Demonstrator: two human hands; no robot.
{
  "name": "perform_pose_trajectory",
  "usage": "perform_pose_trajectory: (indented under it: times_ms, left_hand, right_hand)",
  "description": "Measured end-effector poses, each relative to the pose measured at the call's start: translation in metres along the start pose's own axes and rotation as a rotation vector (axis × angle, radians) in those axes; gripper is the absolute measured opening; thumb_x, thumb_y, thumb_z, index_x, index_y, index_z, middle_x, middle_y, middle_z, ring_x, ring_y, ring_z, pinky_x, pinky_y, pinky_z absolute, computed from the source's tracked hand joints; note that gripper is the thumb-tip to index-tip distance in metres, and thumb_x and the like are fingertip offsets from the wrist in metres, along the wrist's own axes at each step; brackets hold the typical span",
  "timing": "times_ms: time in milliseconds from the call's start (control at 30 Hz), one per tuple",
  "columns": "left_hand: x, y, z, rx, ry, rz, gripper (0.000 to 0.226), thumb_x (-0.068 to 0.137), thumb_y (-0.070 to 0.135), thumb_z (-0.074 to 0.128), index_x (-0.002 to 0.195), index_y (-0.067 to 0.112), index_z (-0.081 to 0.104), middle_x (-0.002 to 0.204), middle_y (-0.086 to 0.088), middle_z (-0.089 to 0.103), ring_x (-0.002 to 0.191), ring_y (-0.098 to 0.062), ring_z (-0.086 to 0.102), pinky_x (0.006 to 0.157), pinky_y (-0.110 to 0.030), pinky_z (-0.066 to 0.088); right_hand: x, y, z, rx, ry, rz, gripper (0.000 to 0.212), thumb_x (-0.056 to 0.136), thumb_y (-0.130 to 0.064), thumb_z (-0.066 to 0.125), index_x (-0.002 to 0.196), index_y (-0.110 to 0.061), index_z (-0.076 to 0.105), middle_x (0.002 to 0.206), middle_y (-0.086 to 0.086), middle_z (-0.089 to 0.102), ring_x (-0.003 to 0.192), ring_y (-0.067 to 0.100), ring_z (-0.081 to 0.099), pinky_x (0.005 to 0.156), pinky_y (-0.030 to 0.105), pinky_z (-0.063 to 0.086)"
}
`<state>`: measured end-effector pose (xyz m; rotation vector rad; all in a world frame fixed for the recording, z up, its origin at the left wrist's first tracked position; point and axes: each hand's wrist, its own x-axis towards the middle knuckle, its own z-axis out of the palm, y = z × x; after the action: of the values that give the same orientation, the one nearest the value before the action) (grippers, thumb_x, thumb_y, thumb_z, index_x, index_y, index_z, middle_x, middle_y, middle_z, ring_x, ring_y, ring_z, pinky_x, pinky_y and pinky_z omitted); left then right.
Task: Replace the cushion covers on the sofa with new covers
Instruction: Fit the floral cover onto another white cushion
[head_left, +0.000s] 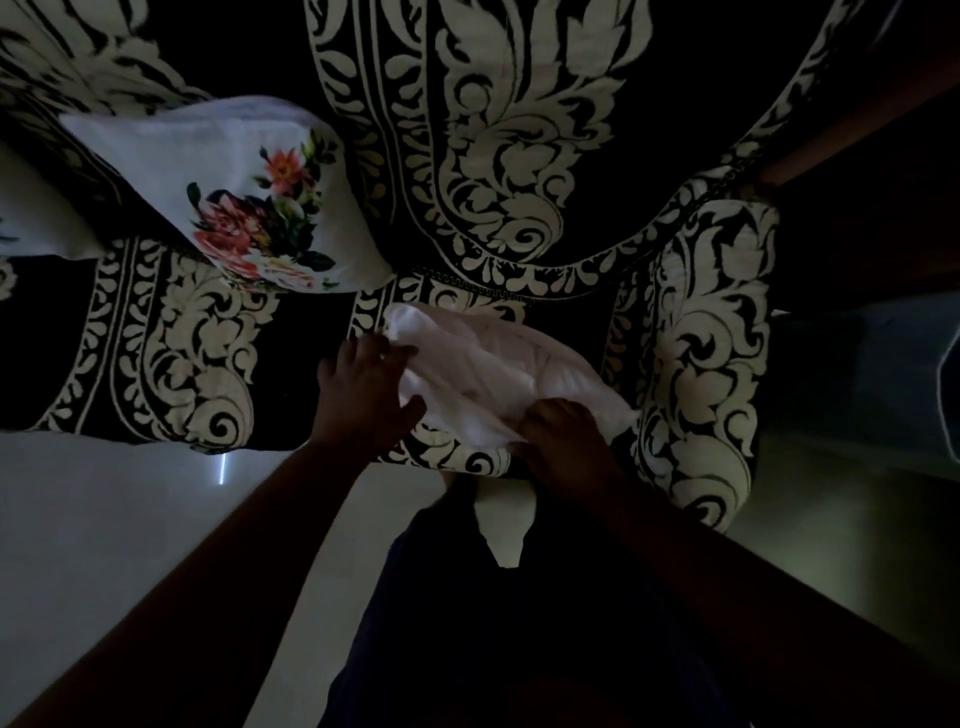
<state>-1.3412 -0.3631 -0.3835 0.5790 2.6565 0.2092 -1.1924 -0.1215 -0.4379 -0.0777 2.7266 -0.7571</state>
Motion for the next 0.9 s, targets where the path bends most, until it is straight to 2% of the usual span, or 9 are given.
perform_pose_trajectory:
  times_ms: [100,200,333,433,567,667,733,800,900]
  left_hand:
    - [0.009,0.023,0.000,0.272,0.087,0.386,0.089,0.078,0.058,0.065,0.154,0.023,0.037,0.157,-0.016,0.032,0.144,-0.039,0.028,0.111,-0.064,0.024]
    - [0.019,0.046,0.021,0.396,-0.161,0.716,0.093,0.087,0.066,0.056,0.161,0.024,0.019,0.164,-0.010,0.032,0.153,-0.029,0.026,0.119,-0.069,0.010]
    - [0.033,0.055,0.038,0.441,-0.468,0.666,0.067,0.097,0.035,0.052,0.159,0.035,0.027,0.160,-0.003,0.037,0.151,-0.025,0.026,0.121,-0.066,0.001]
    - [0.036,0.048,0.041,0.365,-0.491,0.623,0.067,0.093,0.020,0.057,0.154,0.039,0.038,0.158,0.001,0.040,0.151,-0.021,0.026,0.122,-0.064,-0.003]
    - [0.029,0.042,0.039,0.323,-0.467,0.571,0.055,0.096,0.036,0.047,0.150,0.035,0.046,0.157,0.001,0.043,0.151,-0.020,0.027,0.121,-0.063,-0.007]
    - [0.027,0.065,0.031,0.466,-0.399,0.483,0.080,0.082,0.067,0.019,0.142,0.028,0.054,0.143,-0.003,0.055,0.141,-0.030,0.040,0.116,-0.074,-0.003]
    - [0.025,0.091,0.033,0.627,-0.333,0.520,0.087,0.083,0.081,0.030,0.144,0.022,0.050,0.148,-0.010,0.049,0.144,-0.039,0.034,0.111,-0.080,-0.005]
    - [0.023,0.116,0.044,0.602,-0.323,0.628,0.094,0.085,0.076,0.052,0.155,0.017,0.031,0.162,-0.014,0.032,0.152,-0.041,0.021,0.113,-0.078,0.004]
    - [0.027,0.127,0.056,0.274,-0.349,0.750,0.101,0.077,0.045,0.076,0.157,0.024,0.017,0.142,-0.008,0.054,0.125,-0.036,0.055,0.103,-0.060,0.041]
  right_hand:
    - [0.000,-0.001,-0.007,0.136,-0.022,-0.123,0.033,0.096,-0.047,0.062,0.085,-0.017,0.057,0.080,0.002,0.059,0.077,0.023,0.059,0.068,0.035,0.043]
    - [-0.003,-0.002,-0.016,0.257,-0.041,-0.069,0.037,0.096,-0.047,0.062,0.082,-0.013,0.066,0.072,0.000,0.066,0.067,0.021,0.063,0.062,0.026,0.038]
    - [-0.017,0.012,-0.027,0.169,-0.067,0.084,0.036,0.094,-0.048,0.063,0.096,-0.012,0.069,0.083,0.003,0.070,0.074,0.023,0.067,0.063,0.025,0.036]
    - [-0.024,0.033,-0.033,-0.083,-0.200,0.162,0.055,0.089,-0.061,0.050,0.112,-0.016,0.073,0.107,0.006,0.071,0.101,0.029,0.067,0.088,0.041,0.047]
    - [-0.034,0.046,-0.043,0.192,-0.198,0.157,0.045,0.092,-0.047,0.056,0.109,-0.009,0.074,0.108,0.011,0.071,0.106,0.029,0.064,0.091,0.035,0.044]
    - [-0.041,0.049,-0.050,0.433,-0.173,0.243,0.037,0.098,-0.043,0.057,0.112,-0.014,0.073,0.107,0.000,0.071,0.097,0.012,0.062,0.083,0.025,0.040]
    - [-0.041,0.047,-0.052,0.449,-0.205,0.206,0.031,0.101,-0.038,0.057,0.113,-0.014,0.073,0.109,0.001,0.071,0.098,0.013,0.061,0.083,0.025,0.041]
    - [-0.039,0.046,-0.053,0.411,-0.199,0.146,0.028,0.103,-0.029,0.057,0.116,-0.009,0.072,0.114,0.008,0.071,0.105,0.020,0.062,0.084,0.023,0.039]
    - [-0.041,0.055,-0.055,0.385,-0.136,0.053,0.040,0.099,-0.040,0.055,0.121,-0.011,0.071,0.116,0.010,0.071,0.108,0.023,0.063,0.088,0.025,0.041]
